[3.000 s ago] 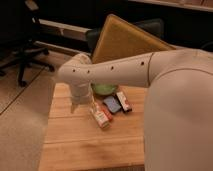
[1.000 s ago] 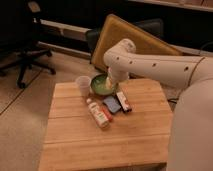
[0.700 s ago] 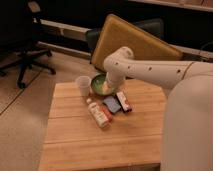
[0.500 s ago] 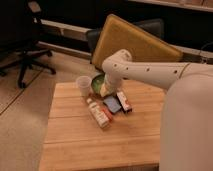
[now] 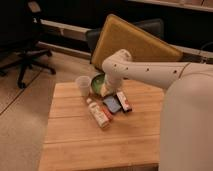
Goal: Place the white sponge in the ceramic cup
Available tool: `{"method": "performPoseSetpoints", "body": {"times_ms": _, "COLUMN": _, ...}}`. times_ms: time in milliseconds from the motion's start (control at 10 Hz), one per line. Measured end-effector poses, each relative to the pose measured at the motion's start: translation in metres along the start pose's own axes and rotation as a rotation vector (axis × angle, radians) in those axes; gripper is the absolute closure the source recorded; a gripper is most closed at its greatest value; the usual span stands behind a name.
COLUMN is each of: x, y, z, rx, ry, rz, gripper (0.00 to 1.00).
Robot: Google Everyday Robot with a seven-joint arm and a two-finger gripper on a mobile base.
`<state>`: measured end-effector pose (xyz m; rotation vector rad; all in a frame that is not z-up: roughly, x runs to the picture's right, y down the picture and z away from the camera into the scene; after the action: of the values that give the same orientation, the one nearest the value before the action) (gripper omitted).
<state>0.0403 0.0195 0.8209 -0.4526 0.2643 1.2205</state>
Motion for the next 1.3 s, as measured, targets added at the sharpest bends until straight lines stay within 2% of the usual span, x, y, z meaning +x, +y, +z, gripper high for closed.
{"method": "performPoseSetpoints", "body": {"times_ms": 200, "x": -0.002, "y": 0.010, "z": 0.031, "rx": 0.013, "ry": 0.041, "rz": -0.067, "gripper": 0.35}}
{"method": "performPoseSetpoints", "body": {"times_ms": 500, "x": -0.004, "y": 0.012, "z": 0.071, "rx": 0.022, "ry": 0.077, "rz": -0.119, "gripper": 0.35}}
{"method": "performPoseSetpoints", "body": {"times_ms": 700, "x": 0.000, "y": 0.005, "z": 0.095, "rx": 0.020, "ry": 0.111, "rz": -0.117, "gripper": 0.35}}
{"method": "performPoseSetpoints", "body": {"times_ms": 1300, "x": 0.008, "y": 0.003, "z": 0.133, "rx": -0.025, "ry": 0.176, "rz": -0.082, "gripper": 0.35}}
